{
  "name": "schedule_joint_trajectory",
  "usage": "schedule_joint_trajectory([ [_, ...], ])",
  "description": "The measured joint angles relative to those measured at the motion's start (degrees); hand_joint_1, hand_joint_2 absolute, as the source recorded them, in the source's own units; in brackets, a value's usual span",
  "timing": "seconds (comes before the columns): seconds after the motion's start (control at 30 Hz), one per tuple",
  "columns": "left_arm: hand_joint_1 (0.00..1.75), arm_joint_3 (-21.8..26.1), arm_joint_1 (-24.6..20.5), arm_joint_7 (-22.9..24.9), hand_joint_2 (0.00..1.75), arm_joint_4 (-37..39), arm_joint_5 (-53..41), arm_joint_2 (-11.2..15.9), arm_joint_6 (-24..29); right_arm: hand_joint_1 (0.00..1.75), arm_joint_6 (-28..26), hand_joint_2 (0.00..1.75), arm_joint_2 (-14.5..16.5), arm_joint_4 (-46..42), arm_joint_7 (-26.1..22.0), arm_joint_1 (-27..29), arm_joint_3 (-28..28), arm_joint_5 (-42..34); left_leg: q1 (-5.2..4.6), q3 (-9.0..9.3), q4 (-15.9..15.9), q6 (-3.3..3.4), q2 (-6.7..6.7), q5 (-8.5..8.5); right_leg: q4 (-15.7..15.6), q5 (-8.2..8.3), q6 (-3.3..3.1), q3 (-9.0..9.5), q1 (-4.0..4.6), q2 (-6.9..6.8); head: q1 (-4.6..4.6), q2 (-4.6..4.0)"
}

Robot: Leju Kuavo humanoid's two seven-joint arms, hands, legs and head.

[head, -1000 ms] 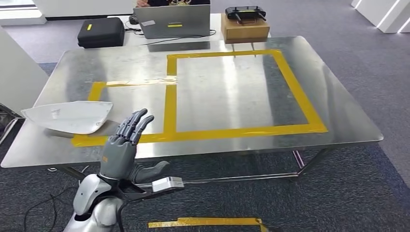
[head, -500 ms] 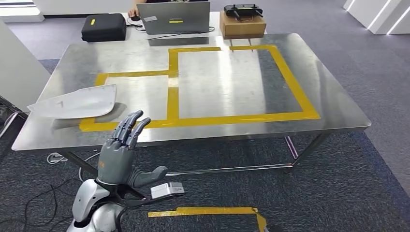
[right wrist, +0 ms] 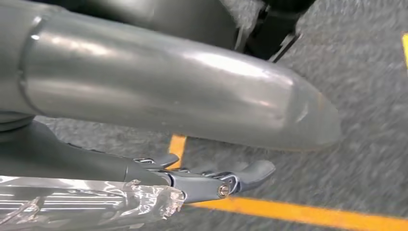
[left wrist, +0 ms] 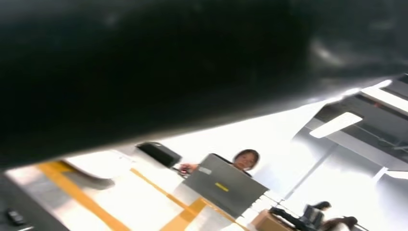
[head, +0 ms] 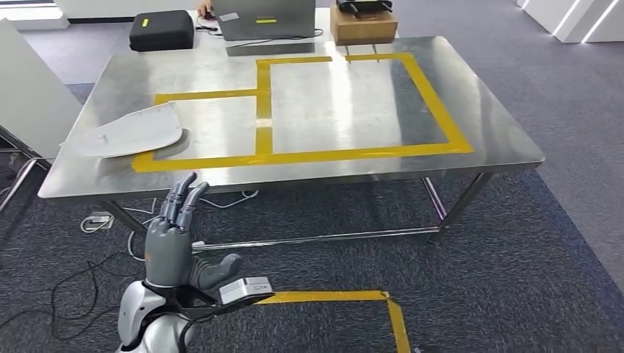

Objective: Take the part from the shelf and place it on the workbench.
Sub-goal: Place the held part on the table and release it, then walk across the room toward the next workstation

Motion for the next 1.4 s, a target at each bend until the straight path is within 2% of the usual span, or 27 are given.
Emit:
schedule_joint_trajectory([
  [0.03,0.0,0.99,0.7,-0.55,0.0,0.05,1.0,-0.1,0.26,0.0,-0.01,0.0,-0.15,-0.01,-0.01,0.36,-0.01,0.21,0.15,-0.36,0.78,-0.37,-0.17,-1.42,-0.01,0.66,-0.52,-0.61,-0.04,-0.12,-0.04,0.0],
  [0.07,0.0,2.07,1.39,-1.21,0.0,0.15,2.04,-0.23,0.56,0.0,-0.02,0.0,-0.27,-0.02,0.02,0.65,-0.01,0.36,0.26,-0.92,2.66,-0.73,-0.36,-4.01,-0.06,1.44,-0.92,-1.41,-0.12,-0.23,-0.14,0.0],
  [0.13,0.0,4.5,2.57,-2.8,0.0,0.57,4.1,-0.61,1.18,0.0,-0.03,0.0,-0.44,-0.04,0.14,1.05,-0.02,0.64,0.41,-2.26,9.39,-1.25,-0.58,-10.74,0.01,2.94,-1.34,-3.13,-0.11,-0.29,-0.4,-0.01],
  [0.17,0.0,5.71,3.09,-3.66,0.0,0.91,5.16,-0.8,1.45,0.0,-0.04,0.0,-0.45,-0.04,0.19,1.26,-0.02,0.75,0.46,-2.65,13.07,-1.39,-0.59,-12.83,0.08,3.7,-1.32,-4.03,-0.09,-0.28,-0.47,-0.01],
  [0.2,0.0,6.99,3.6,-4.56,0.0,1.35,6.25,-1.02,1.68,0.0,-0.07,0.0,-0.45,-0.04,0.23,1.49,-0.02,0.89,0.49,-2.48,15.66,-1.45,-0.61,-13.34,0.21,4.45,-1.26,-4.94,-0.08,-0.28,-0.48,-0.01],
  [0.27,0.0,9.63,4.51,-6.5,0.0,2.32,8.33,-1.48,2.01,0.0,-0.17,0.0,-0.45,-0.04,0.24,1.94,-0.02,1.19,0.53,0.47,15.31,-1.34,-0.63,-11.02,0.67,5.76,-1.03,-6.91,-0.07,-0.28,-0.5,0.0],
  [0.33,0.0,12.02,5.13,-8.37,0.0,3.13,9.88,-1.9,2.17,0.0,-0.26,0.0,-0.45,-0.04,0.15,2.17,-0.02,1.43,0.5,6.74,7.92,-0.89,-0.76,-9.24,1.3,6.72,-0.64,-8.51,0.0,-0.18,-0.53,-0.01],
  [0.37,0.0,13.01,5.34,-9.14,0.0,3.42,10.47,-2.07,2.21,0.0,-0.3,0.0,-0.44,-0.04,0.1,2.23,-0.02,1.49,0.46,9.73,3.65,-0.55,-0.85,-9.61,1.58,7.15,-0.34,-9.05,0.08,-0.11,-0.52,-0.01],
  [0.43,0.0,14.8,5.73,-10.17,0.0,4.07,11.38,-2.36,2.27,0.0,-0.36,0.0,-0.43,-0.04,0.03,2.37,-0.02,1.59,0.23,12.57,-1.15,0.19,-0.98,-10.84,1.78,8.14,0.4,-9.65,0.17,-0.03,-0.52,0.0],
  [0.5,0.0,16.32,6.16,-10.72,0.0,4.83,11.95,-2.68,2.29,0.0,-0.46,0.0,-0.43,-0.04,0.02,2.68,-0.02,1.77,0.14,11.84,-1.74,1.07,-0.86,-10.22,1.65,8.85,1.18,-10.07,0.02,0.0,-0.57,-0.01],
  [0.53,0.0,16.89,6.33,-10.88,0.0,5.16,12.09,-2.83,2.28,0.0,-0.5,0.0,-0.43,-0.04,0.05,2.86,-0.02,1.88,0.15,11.21,-1.81,1.58,-0.76,-9.59,2.11,8.01,1.46,-10.52,-0.06,0.01,-0.56,-0.01],
  [0.6,0.0,17.82,6.53,-11.1,0.0,5.69,12.2,-3.03,2.27,0.0,-0.53,0.0,-0.43,-0.04,0.11,3.17,-0.02,2.12,0.16,9.55,-1.96,2.41,-0.57,-8.13,6.35,2.98,1.8,-12.31,-0.16,0.05,-0.38,-0.01],
  [0.67,0.0,18.64,6.73,-11.28,0.0,6.11,12.21,-3.16,2.19,0.0,-0.52,0.0,-0.43,-0.04,0.16,3.34,-0.01,2.4,-0.16,7.67,-1.88,2.81,-0.49,-6.65,13.93,-2.34,2.0,-14.19,-0.16,0.04,-0.17,0.0],
  [0.7,0.0,19.03,6.83,-11.4,0.0,6.3,12.2,-3.21,2.14,0.0,-0.51,0.0,-0.43,-0.04,0.19,3.38,0.0,2.5,-0.37,6.71,-1.83,2.88,-0.44,-5.89,16.97,-3.07,2.0,-14.41,-0.14,0.04,-0.17,-0.01],
  [0.73,0.0,19.37,6.92,-11.5,0.0,6.48,12.19,-3.26,2.08,0.0,-0.51,0.0,-0.43,-0.04,0.21,3.41,0.01,2.57,-0.58,5.77,-1.78,2.92,-0.39,-5.14,18.44,-2.38,1.89,-13.85,-0.09,0.04,-0.16,-0.01],
  [0.77,0.0,19.67,6.98,-11.6,0.0,6.63,12.18,-3.3,2.04,0.0,-0.51,0.0,-0.43,-0.04,0.22,3.43,0.02,2.6,-0.79,4.84,-1.75,2.92,-0.37,-4.42,17.79,-0.72,1.64,-12.21,0.01,0.04,-0.17,-0.01],
  [0.83,0.0,20.12,7.07,-11.72,0.0,6.84,12.14,-3.39,2.02,0.0,-0.5,0.0,-0.47,-0.06,0.25,3.41,0.04,2.65,-1.16,3.37,-1.7,2.83,-0.39,-3.02,10.72,1.58,0.71,-5.83,0.46,0.03,-0.19,0.0],
  [0.9,0.0,20.53,7.16,-11.79,0.0,6.91,12.05,-3.49,1.94,0.0,-0.48,0.0,-0.56,-0.13,0.21,3.22,0.1,2.79,-1.41,2.56,-1.59,2.55,-0.33,-1.73,1.27,0.56,-0.19,0.86,1.0,-0.11,-0.27,0.0],
  [0.93,0.0,20.74,7.21,-11.84,0.0,6.92,11.98,-3.53,1.83,0.0,-0.45,0.0,-0.6,-0.16,0.14,3.16,0.14,2.92,-1.38,2.37,-1.58,2.29,-0.24,-1.14,-1.42,-0.15,-0.48,2.49,1.24,-0.14,-0.26,0.0],
  [1.0,0.0,21.17,7.39,-11.95,0.0,6.95,11.8,-3.57,1.43,0.0,-0.38,0.0,-0.61,-0.17,-0.02,3.29,0.2,3.28,-1.14,2.11,-1.55,1.65,-0.18,-0.33,-2.5,0.36,-1.02,2.33,1.36,-0.21,-0.18,0.0],
  [1.03,0.0,21.37,7.52,-12.0,0.0,6.95,11.73,-3.59,1.17,0.0,-0.37,0.0,-0.62,-0.18,-0.1,3.43,0.2,3.43,-1.0,1.79,-1.09,1.2,-0.31,-1.13,-2.55,0.98,-1.46,1.87,1.3,-0.31,-0.13,0.0],
  [1.1,0.0,21.89,7.79,-12.03,0.0,6.94,11.6,-3.63,0.72,0.0,-0.37,0.0,-0.64,-0.21,-0.24,3.63,0.2,3.65,-0.65,0.54,2.65,0.28,-0.63,-5.98,-2.64,2.49,-2.19,0.46,1.03,-0.53,-0.39,0.01],
  [1.17,0.0,22.35,7.94,-12.04,0.0,6.95,11.47,-3.69,0.44,0.0,-0.37,0.0,-0.64,-0.22,-0.43,3.71,0.2,3.88,-0.13,-1.12,10.14,-0.46,-0.72,-11.99,-2.38,3.94,-2.33,-1.45,0.99,-0.56,-0.61,0.01],
  [1.2,0.0,22.49,7.97,-12.04,0.0,6.96,11.42,-3.71,0.3,0.0,-0.37,0.0,-0.63,-0.22,-0.54,3.75,0.2,4.04,0.15,-1.48,13.54,-0.76,-0.72,-13.25,-2.07,4.67,-2.2,-2.52,0.91,-0.58,-0.62,0.01],
  [1.27,0.0,22.63,8.01,-12.07,0.0,6.96,11.36,-3.73,-0.08,0.0,-0.36,0.0,-0.63,-0.21,-0.73,3.82,0.2,4.32,0.68,0.06,15.7,-1.3,-0.72,-11.64,-1.03,5.88,-1.74,-4.88,0.62,-0.63,-0.61,0.01],
  [1.33,0.0,22.71,8.01,-12.09,0.0,6.94,11.36,-3.75,-0.48,0.0,-0.37,0.0,-0.63,-0.23,-0.84,3.83,0.2,4.48,1.22,5.25,10.18,-1.77,-0.76,-9.07,0.39,6.66,-1.09,-7.21,0.29,-0.62,-0.63,0.01],
  [1.4,0.0,22.74,8.02,-12.1,0.0,6.94,11.36,-3.81,-0.79,0.0,-0.38,0.0,-0.68,-0.28,-0.91,3.81,0.2,4.55,1.38,10.69,2.52,-1.63,-1.02,-9.96,1.74,7.26,-0.33,-8.83,0.22,-0.47,-0.69,0.01],
])
